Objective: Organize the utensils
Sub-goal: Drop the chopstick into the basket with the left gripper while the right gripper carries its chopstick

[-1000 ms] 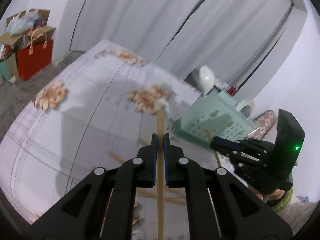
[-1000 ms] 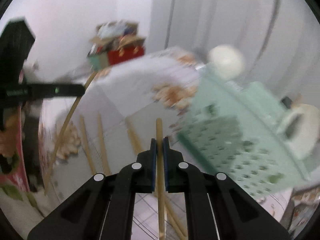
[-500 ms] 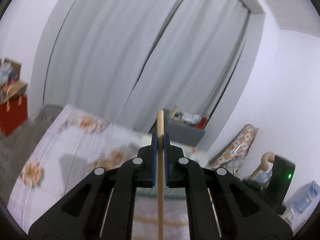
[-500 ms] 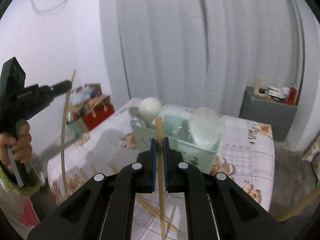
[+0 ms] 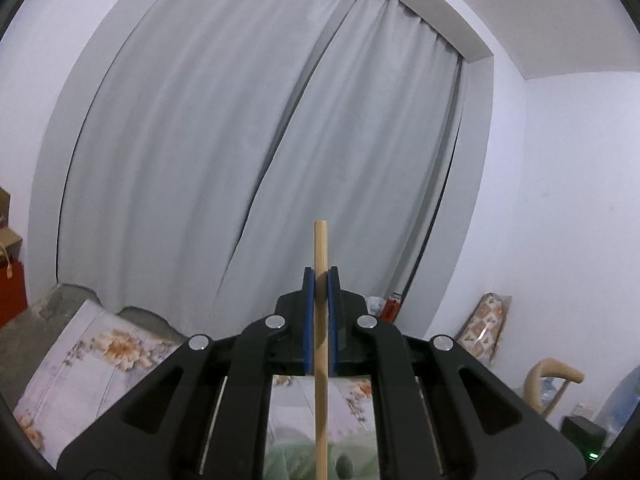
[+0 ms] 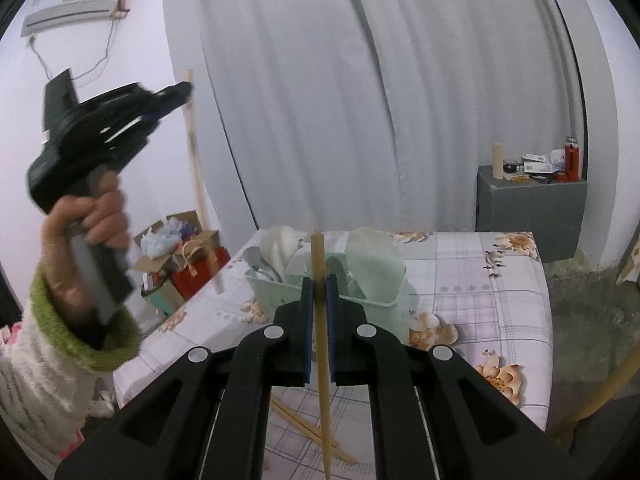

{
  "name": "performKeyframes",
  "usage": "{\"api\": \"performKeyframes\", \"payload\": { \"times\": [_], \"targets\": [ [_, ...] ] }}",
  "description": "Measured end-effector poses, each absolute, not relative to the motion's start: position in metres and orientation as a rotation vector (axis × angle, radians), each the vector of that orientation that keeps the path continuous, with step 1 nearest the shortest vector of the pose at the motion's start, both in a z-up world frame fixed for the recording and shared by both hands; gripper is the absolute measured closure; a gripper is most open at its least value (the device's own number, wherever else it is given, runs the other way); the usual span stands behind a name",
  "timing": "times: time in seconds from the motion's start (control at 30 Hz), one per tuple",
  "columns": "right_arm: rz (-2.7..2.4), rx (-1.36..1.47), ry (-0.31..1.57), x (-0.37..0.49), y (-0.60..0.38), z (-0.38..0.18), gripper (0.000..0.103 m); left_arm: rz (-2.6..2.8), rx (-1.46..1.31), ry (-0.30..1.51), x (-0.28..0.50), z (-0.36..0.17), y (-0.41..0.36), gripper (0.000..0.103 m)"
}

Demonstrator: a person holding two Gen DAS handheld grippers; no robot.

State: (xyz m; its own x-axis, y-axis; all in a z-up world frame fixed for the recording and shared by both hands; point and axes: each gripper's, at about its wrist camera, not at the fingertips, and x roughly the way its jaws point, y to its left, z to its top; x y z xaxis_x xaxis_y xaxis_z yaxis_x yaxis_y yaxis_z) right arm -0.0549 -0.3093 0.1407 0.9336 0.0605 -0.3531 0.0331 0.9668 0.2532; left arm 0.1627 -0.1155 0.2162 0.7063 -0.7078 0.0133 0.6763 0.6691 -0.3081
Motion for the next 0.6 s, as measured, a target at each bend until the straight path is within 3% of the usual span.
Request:
{"api": "performKeyframes", "payload": {
  "times": [0.6],
  "targets": [
    [0.018, 0.344, 0.382, -0.060, -0.334, 0.131, 0.097, -0.669, -0.168, 0.193, 0.205, 0.149, -0.192, 0.098]
  ]
}}
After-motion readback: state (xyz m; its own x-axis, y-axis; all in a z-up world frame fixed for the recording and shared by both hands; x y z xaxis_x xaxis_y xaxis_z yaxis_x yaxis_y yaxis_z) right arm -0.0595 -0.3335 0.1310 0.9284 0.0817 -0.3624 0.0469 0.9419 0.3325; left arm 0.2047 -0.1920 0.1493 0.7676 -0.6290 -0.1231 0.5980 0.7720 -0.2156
